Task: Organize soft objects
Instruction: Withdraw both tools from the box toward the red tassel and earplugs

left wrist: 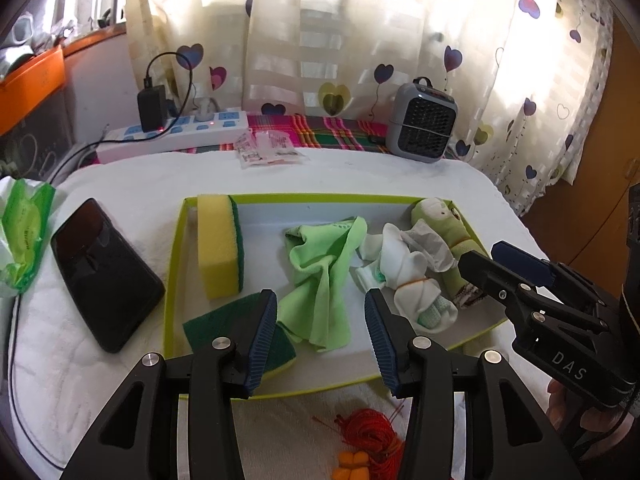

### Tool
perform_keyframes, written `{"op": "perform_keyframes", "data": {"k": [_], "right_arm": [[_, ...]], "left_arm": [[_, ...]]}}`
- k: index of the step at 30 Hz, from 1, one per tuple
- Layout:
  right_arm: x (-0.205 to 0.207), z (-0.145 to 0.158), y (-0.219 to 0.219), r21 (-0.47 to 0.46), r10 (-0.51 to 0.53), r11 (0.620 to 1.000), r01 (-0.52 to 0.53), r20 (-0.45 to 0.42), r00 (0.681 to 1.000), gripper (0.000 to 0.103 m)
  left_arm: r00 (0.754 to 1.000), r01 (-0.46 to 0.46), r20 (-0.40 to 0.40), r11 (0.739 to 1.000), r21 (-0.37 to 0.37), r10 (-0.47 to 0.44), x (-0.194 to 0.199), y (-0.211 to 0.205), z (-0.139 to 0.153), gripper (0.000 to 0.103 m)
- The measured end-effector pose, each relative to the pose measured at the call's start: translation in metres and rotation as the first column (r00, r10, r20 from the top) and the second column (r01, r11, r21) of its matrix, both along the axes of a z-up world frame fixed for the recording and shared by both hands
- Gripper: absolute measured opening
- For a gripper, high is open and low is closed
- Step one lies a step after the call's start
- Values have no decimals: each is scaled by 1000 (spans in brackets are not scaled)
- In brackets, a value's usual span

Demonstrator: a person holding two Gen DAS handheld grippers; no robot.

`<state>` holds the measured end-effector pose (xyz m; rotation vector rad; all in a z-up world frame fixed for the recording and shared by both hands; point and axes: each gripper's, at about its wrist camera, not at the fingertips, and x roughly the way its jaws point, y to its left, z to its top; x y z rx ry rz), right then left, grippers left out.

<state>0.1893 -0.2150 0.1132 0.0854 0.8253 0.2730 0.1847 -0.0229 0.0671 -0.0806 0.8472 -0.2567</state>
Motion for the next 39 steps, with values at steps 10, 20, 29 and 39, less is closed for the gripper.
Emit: {"op": "perform_keyframes", "data": {"k": [10, 20, 29, 39], "right_arm": [[-25, 8, -8, 38, 5, 999, -5, 7, 1000, 54], [-60, 5, 15, 59, 175, 983, -174, -15, 984, 54], [-71, -13, 36, 99, 260, 963, -252, -76, 963, 50], [-75, -31, 56, 69, 319, 948, -312, -138, 938, 29]], "left_arm": [[1000, -4, 14, 1000, 2, 4, -25, 8, 6, 45], [1000, -21, 3, 999, -27, 21, -58, 30, 1, 45], [999, -43, -15, 998, -55, 42, -80, 56, -12, 45], [997, -54, -50, 996, -78, 51, -84, 66, -24, 45]]}}
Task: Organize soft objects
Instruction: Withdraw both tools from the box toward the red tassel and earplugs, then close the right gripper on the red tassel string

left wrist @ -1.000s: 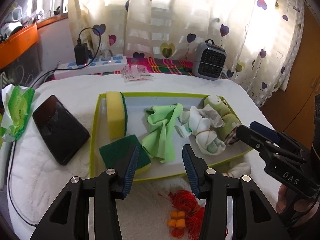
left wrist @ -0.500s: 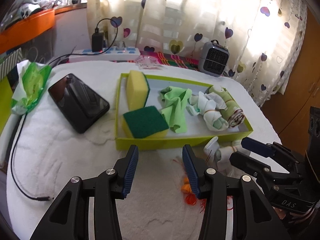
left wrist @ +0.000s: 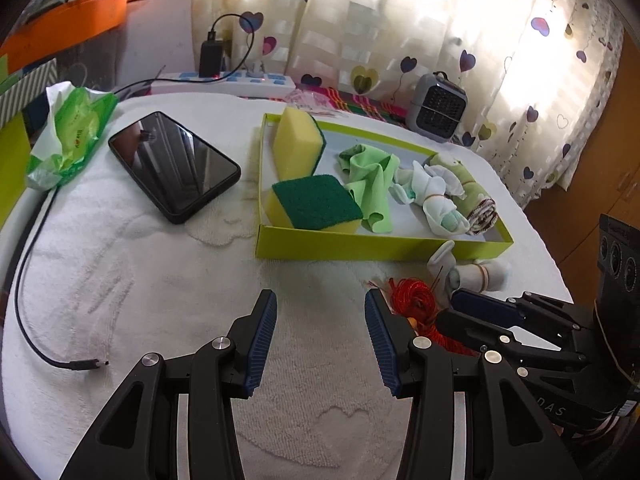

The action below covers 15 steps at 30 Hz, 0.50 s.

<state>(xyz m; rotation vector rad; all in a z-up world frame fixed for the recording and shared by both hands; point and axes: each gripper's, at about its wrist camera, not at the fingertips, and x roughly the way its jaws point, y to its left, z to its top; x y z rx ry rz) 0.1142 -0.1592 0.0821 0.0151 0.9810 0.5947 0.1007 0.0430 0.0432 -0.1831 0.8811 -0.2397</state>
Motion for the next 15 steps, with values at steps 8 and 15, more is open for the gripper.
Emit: {"op": "perform_keyframes", "data": {"k": [8, 15], "right_arm": [[4, -12, 4, -25, 1, 1000, -2, -52, 999, 29], [6, -16, 8, -42, 4, 999, -7, -66, 998, 29]], "left_arm": [[1000, 23, -18, 1000, -10, -23, 0, -2, -6, 45], [999, 35, -28, 999, -18, -35, 1, -3, -9, 45]]}}
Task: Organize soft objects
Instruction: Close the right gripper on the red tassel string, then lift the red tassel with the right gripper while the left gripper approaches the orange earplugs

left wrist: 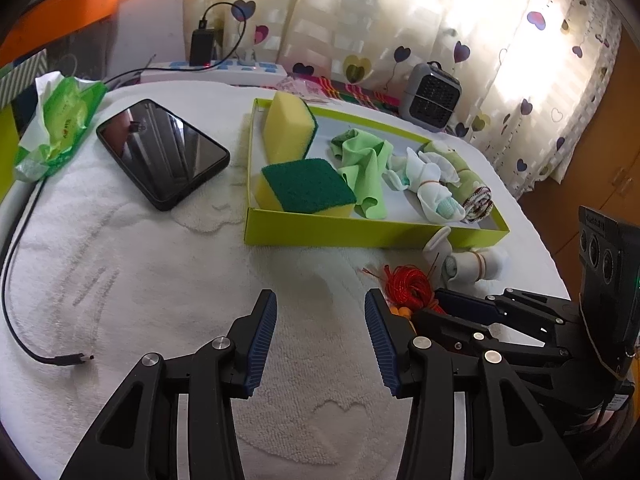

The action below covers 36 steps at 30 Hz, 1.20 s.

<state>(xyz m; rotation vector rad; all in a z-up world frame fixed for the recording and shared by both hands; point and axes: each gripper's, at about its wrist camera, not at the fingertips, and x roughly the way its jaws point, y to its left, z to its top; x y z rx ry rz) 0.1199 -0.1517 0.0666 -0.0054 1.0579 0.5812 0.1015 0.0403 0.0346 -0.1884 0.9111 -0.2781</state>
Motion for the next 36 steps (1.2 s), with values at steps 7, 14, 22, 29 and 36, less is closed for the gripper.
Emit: {"op": "perform_keyframes", "data": {"k": [7, 14, 22, 29, 36], "right_arm": [[-1, 0, -1, -2, -3, 1000, 3, 6, 1000, 27], [-5, 5, 0, -2, 5, 1000, -5, 37, 999, 19], [-8, 15, -11, 28, -30, 999, 28, 69, 997, 11], [-12, 22, -20, 66, -56, 997, 50, 86, 995, 11], [-22, 39, -38, 114, -107, 989, 93, 124, 987, 10]], "left_arm": [[1000, 3, -4, 1000, -3, -3, -1, -1, 0, 45], [1000, -4, -9, 1000, 2, 4, -3, 0, -1, 45], [1000, 0, -17, 1000, 7, 1, -4, -1, -2, 45], [1000, 16, -24, 1000, 7, -16, -5, -6, -2, 45], [997, 74, -31, 997, 5, -73, -5, -20, -2, 45]]}}
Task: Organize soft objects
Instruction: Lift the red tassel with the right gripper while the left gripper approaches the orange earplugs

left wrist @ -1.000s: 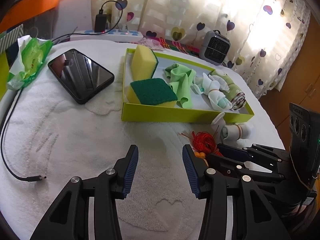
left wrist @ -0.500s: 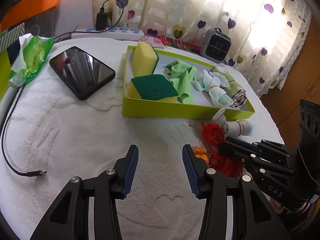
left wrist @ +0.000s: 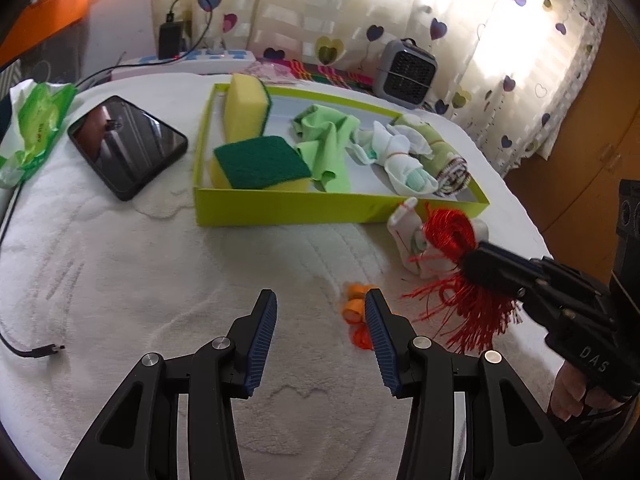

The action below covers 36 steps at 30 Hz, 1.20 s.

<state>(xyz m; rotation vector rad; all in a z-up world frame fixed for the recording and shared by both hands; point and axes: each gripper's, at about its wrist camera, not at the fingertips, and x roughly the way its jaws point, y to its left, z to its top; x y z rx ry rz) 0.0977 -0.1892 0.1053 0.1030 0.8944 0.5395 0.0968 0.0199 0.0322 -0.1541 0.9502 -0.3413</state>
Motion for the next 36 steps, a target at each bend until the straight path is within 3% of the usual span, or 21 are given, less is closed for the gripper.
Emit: {"op": "perform_keyframes", "data": {"k": [13, 36], "right_arm": [[-9, 16, -26, 34, -76, 997, 74, 51, 996, 10], [-12, 12, -38, 48, -83, 996, 80, 45, 996, 10]], "left_arm": [[998, 66, -16, 997, 49, -65, 0, -28, -4, 45], [999, 40, -3, 984, 174, -41, 1, -47, -11, 44]]}}
